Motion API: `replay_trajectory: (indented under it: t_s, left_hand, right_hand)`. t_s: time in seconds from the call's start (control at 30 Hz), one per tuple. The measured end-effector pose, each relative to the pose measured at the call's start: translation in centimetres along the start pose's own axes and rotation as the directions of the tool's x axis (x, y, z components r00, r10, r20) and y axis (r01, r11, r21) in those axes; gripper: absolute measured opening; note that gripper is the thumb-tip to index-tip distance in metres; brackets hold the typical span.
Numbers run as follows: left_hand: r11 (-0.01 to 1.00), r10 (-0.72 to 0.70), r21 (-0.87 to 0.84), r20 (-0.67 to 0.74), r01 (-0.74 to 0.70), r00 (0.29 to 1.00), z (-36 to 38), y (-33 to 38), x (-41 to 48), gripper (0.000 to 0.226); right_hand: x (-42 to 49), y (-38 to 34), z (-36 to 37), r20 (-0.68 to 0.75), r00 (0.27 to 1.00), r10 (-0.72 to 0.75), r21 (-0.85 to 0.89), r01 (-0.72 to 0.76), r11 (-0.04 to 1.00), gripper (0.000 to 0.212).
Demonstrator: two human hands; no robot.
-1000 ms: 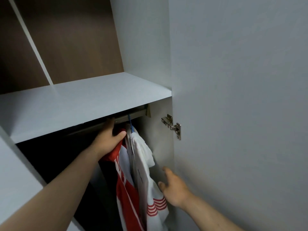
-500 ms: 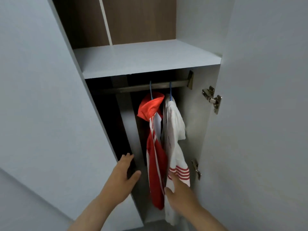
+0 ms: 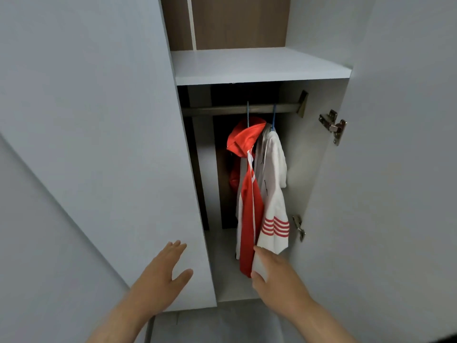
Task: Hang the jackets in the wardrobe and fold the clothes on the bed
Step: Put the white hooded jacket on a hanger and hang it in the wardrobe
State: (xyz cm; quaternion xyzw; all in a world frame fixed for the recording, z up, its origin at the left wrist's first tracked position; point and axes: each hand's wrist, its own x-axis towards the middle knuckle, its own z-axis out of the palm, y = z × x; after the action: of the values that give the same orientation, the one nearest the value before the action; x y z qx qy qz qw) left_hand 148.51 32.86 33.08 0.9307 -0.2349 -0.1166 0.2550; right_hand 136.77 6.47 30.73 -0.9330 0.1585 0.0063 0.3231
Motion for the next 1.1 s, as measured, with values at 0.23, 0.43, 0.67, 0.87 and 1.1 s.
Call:
replay_trajectory:
  t_s: [0.23,0.43,0.67,0.87,1.1]
  left_hand:
    - [0.998,0.07,-0.007,0.004,-0.07,0.998,-2.1,-1.2,-4.3,0.07]
    - [0.971,0.221,0.094,-0.022,-0.218,0.975,-3.3,-2.1,-7.6,0.07]
    - [0.929,0.338,0.12,0.115,-0.351,0.934,0.0,0.0,-11.6,0.069]
    - [0.878,0.467,0.038,0.147,-0.477,0.872,2.3,4.8,-13.2,0.064]
    - [0.784,0.593,0.041,0.246,-0.62,0.767,5.6,10.1,-16.5,0.064]
  right_hand:
    - [-6.5,-4.6,-0.5,-0.067,0.997,-0.034,-0.117,0.026,0.993,0.064]
    - [-11.9,-7.4,-1.7,-0.178,0.983,-0.04,-0.266,-0.009,0.964,0.068]
    - [-22.8,-6.7,-1.6,-0.261,0.955,0.138,-0.353,-0.228,0.907,0.067]
    - [-31.0,-4.4,-3.0,-0.365,0.881,0.302,-0.298,-0.417,0.858,0.065]
    - [-41.0,-1.8,-2.7,-0.464,0.761,0.453,-0.153,-0.573,0.805,0.064]
